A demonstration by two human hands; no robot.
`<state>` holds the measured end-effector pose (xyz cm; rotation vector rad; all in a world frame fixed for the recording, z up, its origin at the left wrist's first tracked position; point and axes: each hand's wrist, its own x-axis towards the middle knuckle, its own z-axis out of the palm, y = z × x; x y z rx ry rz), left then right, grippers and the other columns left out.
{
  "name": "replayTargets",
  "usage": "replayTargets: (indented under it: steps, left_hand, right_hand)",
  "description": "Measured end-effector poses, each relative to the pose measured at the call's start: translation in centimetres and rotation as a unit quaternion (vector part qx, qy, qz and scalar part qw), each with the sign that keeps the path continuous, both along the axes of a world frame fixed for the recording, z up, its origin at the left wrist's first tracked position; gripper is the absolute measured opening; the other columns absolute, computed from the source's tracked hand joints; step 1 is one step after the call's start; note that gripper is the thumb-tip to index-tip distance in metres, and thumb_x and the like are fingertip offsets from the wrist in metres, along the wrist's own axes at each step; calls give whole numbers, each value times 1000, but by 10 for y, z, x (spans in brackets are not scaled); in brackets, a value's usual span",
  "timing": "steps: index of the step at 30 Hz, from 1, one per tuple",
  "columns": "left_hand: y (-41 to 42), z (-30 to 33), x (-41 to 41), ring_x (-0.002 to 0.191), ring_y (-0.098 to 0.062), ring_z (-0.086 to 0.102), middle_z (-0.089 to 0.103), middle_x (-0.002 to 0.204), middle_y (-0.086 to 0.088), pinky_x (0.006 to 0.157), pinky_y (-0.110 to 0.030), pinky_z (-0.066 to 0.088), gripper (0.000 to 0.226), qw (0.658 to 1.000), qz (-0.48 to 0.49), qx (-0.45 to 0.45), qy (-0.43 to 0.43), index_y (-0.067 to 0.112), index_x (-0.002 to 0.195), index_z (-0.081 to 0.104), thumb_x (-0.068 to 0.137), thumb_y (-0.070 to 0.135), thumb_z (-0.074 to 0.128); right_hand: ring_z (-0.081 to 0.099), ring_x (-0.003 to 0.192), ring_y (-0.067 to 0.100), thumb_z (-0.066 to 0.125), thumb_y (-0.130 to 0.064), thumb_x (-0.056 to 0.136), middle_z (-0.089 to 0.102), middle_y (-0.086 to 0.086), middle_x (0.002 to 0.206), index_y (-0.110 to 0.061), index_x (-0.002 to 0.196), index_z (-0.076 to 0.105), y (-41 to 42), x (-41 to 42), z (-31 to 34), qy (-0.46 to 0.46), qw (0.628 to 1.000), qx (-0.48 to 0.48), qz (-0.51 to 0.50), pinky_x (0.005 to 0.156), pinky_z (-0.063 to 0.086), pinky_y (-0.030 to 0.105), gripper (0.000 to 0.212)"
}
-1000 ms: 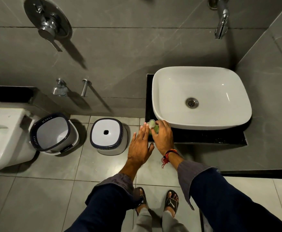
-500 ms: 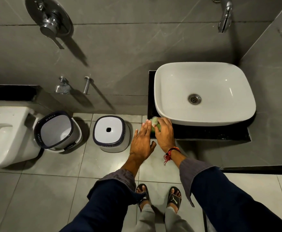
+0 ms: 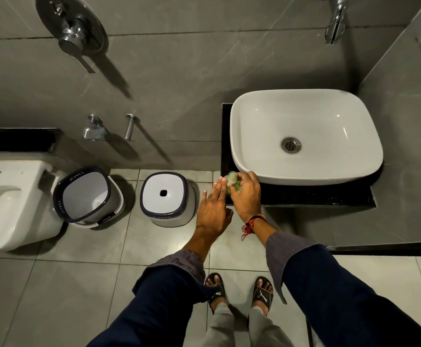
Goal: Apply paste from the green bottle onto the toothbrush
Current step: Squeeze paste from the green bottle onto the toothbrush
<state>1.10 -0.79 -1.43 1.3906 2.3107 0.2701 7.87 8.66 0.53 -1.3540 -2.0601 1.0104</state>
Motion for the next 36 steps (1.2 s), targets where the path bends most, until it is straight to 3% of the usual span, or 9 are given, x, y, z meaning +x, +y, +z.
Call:
replayTargets:
  steps: [5, 11, 15, 18, 24, 30, 32, 36]
  left_hand:
    - [-2, 1, 0, 161, -21, -2, -5, 174, -2, 132, -48, 7, 92, 1000, -3, 2, 5, 14, 164, -5, 99, 29, 58]
    - [1, -2, 1, 161, -20, -1, -4, 174, -2, 132, -48, 7, 90, 1000, 3, -1, 13, 14, 164, -4, 99, 29, 57]
    - [0, -3, 2, 161, -20, 1, -3, 174, -2, 132, -47, 7, 90, 1000, 5, 1, 12, 15, 164, -3, 98, 28, 57]
    - [1, -3, 3, 161, -21, 1, -3, 174, -2, 132, -48, 8, 92, 1000, 8, 2, 16, 15, 164, -3, 98, 29, 59]
    - [0, -4, 7, 161, -21, -1, -4, 174, -3, 132, -46, 5, 92, 1000, 12, -10, 26, 14, 164, -4, 99, 35, 58]
    - [0, -5, 8, 161, -21, -3, -5, 174, -3, 131, -45, 1, 93, 1000, 13, -11, 21, 15, 164, -3, 99, 39, 58]
    - [0, -6, 8, 161, -20, -2, -5, 174, -2, 130, -44, 1, 93, 1000, 16, -3, 23, 15, 164, -2, 98, 37, 59]
    - [0, -8, 10, 161, -20, -1, -3, 174, -2, 130, -45, 4, 91, 999, 25, 3, 27, 15, 165, 3, 99, 41, 59]
  right_hand:
    - [60, 116, 23, 67, -21, 94, 61, 10, 121, -7, 125, 64, 2, 6, -2, 0, 998, 6, 55, 104, 53, 37, 34]
    - [62, 103, 23, 66, -30, 95, 60, 10, 111, -8, 108, 64, 3, 4, 0, 0, 1000, 6, 11, 91, 58, 38, 26]
    - [58, 117, 23, 67, -20, 93, 60, 11, 122, -6, 123, 63, 3, 10, 0, -14, 997, 12, 80, 105, 50, 34, 33]
    - [56, 119, 23, 64, -18, 95, 60, 11, 122, -5, 125, 63, 7, 12, 1, -18, 996, 2, 92, 107, 49, 39, 32]
    - [60, 105, 22, 67, -19, 94, 58, 10, 115, -6, 108, 63, 7, 9, 3, -9, 998, -5, 62, 95, 56, 38, 20]
    - [59, 110, 25, 66, -17, 95, 57, 13, 118, -4, 112, 61, 5, 8, 3, -38, 997, 17, 65, 98, 56, 43, 22]
    - [59, 113, 24, 66, -19, 95, 57, 11, 122, -6, 118, 61, 4, 9, 4, -29, 998, 3, 64, 100, 55, 43, 27]
    - [57, 119, 24, 79, -33, 83, 55, 7, 128, -12, 129, 54, -3, 18, 10, 2, 998, -3, 59, 101, 54, 37, 56]
